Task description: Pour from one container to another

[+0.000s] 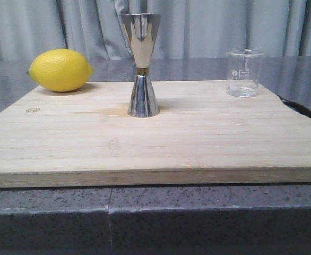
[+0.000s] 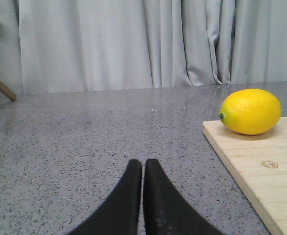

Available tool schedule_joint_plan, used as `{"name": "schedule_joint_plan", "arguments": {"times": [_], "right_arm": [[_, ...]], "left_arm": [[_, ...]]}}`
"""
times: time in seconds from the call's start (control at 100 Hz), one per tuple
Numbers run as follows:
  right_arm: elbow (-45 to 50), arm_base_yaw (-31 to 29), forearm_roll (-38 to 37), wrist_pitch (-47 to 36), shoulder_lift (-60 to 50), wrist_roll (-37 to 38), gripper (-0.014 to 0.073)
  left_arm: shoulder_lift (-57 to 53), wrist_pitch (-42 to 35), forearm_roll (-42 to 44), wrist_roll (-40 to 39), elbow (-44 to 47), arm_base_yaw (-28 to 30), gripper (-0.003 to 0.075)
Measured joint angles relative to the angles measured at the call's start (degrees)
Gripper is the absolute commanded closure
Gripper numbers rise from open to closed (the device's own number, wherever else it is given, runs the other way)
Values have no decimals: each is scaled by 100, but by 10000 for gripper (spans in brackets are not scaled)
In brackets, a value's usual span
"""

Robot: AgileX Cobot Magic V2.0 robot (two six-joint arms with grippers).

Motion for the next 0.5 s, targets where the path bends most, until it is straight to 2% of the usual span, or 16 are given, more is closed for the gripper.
{"name": "schedule_joint_plan", "arguments": {"times": [0.31, 0.4, 0.5], "right_arm": [[92, -89, -61, -124, -206, 0, 665], [470, -353, -95, -630, -628, 0, 665], [1121, -796, -50, -1634, -1296, 0, 665]], "left_arm": [[0, 0, 0, 0, 0, 0, 739], [0, 0, 0, 0, 0, 0, 739], [0, 0, 0, 0, 0, 0, 739]]}}
